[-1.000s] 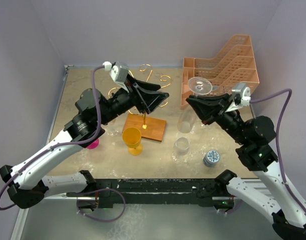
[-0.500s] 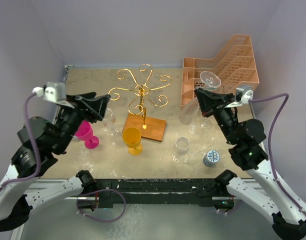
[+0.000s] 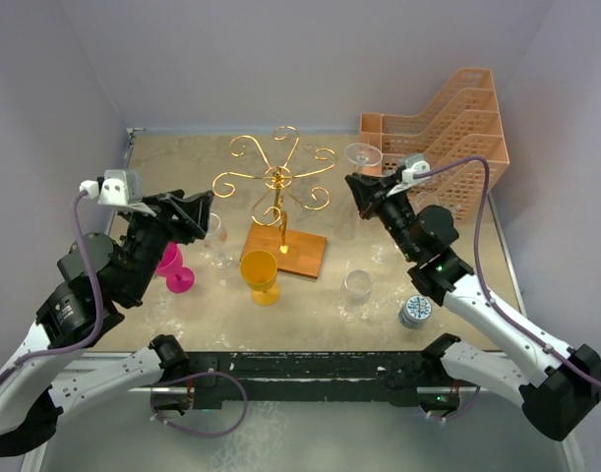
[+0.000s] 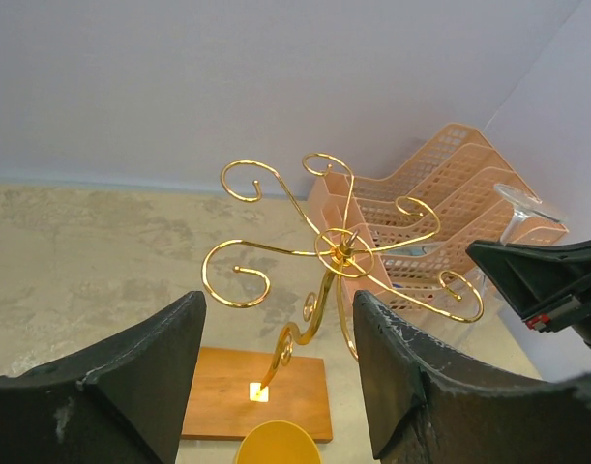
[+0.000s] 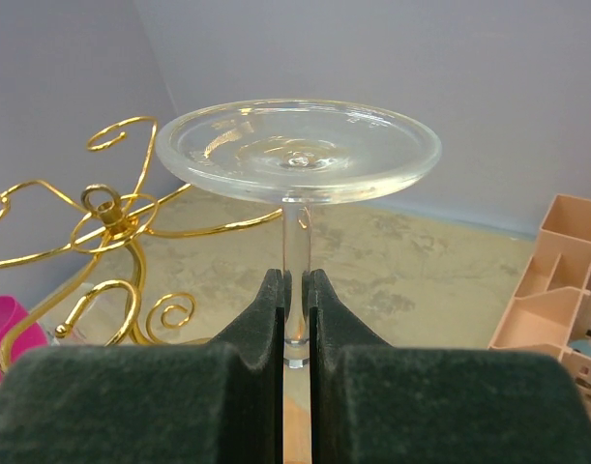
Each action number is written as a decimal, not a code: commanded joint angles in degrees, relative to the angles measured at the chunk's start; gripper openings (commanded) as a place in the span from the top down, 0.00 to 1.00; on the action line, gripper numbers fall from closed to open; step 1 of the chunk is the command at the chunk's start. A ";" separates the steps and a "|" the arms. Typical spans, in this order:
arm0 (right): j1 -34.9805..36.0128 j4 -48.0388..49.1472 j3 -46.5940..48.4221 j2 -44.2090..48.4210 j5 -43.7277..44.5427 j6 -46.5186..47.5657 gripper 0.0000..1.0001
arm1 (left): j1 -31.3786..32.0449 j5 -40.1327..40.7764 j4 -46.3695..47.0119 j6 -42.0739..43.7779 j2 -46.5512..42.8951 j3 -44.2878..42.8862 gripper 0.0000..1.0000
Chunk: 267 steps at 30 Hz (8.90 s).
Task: Place the wine glass upside down on the wine glass rack
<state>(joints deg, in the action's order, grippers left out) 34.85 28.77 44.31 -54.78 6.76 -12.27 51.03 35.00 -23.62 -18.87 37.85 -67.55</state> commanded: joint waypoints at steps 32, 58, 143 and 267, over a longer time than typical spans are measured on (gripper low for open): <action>0.04 21.37 -3.01 -8.42 -24.42 2.27 1.00 | -0.05 -11.25 5.54 0.60 -0.76 -2.81 0.40; 0.02 19.18 0.29 -13.43 -36.47 4.16 1.00 | -0.05 -10.92 4.76 -0.07 -0.80 -3.46 0.39; 0.04 -36.67 1.64 10.75 -12.32 -20.18 0.46 | -0.05 -7.65 3.36 1.04 1.51 -3.30 0.39; 23.77 -57.22 8.86 5.53 9.46 -30.01 0.75 | -0.05 -2.96 2.17 -12.21 0.34 2.68 0.39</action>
<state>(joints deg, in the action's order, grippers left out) 58.46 -29.82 52.84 -49.36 22.17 -46.61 51.03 32.99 -23.51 -29.50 37.89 -63.13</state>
